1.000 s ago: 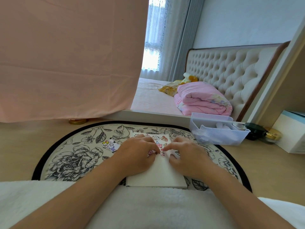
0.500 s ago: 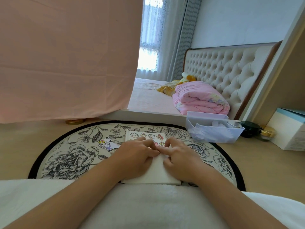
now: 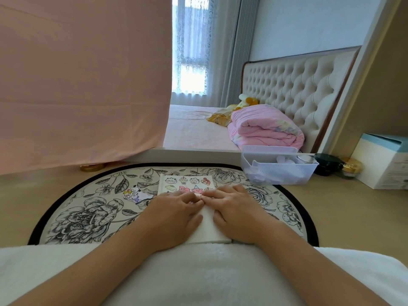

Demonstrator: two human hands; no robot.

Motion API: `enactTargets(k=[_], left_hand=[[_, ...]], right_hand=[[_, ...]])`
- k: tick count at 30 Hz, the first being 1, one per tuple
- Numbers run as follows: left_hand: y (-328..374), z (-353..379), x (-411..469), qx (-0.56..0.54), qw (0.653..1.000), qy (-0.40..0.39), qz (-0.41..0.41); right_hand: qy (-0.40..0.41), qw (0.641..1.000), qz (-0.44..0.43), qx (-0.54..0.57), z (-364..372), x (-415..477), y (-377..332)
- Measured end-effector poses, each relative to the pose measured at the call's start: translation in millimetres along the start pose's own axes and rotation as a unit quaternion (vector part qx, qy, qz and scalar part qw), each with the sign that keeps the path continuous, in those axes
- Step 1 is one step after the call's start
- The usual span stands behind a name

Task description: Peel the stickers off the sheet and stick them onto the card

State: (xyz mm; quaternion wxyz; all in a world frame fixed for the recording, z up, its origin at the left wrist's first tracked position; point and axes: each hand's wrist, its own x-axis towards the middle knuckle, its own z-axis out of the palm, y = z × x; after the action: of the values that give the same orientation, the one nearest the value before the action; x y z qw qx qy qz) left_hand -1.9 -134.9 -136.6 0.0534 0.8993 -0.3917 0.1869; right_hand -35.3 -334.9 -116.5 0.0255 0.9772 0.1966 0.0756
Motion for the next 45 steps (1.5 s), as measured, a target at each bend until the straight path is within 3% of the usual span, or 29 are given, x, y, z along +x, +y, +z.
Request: enactTargets(k=[8, 15, 19, 29, 35, 41, 45], left_hand=[[-1.7, -5.4, 2.3, -0.036, 0.997, -0.057, -0.026], [7.3, -3.9, 0.8, 0.002, 0.999, -0.032, -0.040], [6.0, -2.5, 5.5, 0.007, 0.997, -0.059, -0.050], [6.1, -6.2, 7.2, 0.018, 0.995, -0.075, -0.063], [8.0, -8.5, 7.8, 0.039, 0.993, -0.086, -0.065], [7.0, -8.8, 6.2, 0.009, 0.995, -0.070, -0.072], [4.0, -6.3, 5.2, 0.003, 0.995, -0.066, -0.076]], right_hand=[[-0.057, 0.996, 0.048, 0.045, -0.9, 8.7, -1.3], [-0.039, 0.994, 0.060, 0.085, -6.9, 1.0, 2.2], [-0.034, 0.992, 0.068, 0.097, -6.0, 0.0, 2.0], [-0.069, 0.993, 0.077, 0.057, -2.6, 12.1, -2.0], [-0.058, 0.992, 0.079, 0.077, -1.2, 5.3, -0.3], [-0.005, 0.998, 0.056, 0.023, -2.6, -5.4, -4.6], [-0.035, 0.997, 0.050, 0.044, -5.3, -11.6, -4.3]])
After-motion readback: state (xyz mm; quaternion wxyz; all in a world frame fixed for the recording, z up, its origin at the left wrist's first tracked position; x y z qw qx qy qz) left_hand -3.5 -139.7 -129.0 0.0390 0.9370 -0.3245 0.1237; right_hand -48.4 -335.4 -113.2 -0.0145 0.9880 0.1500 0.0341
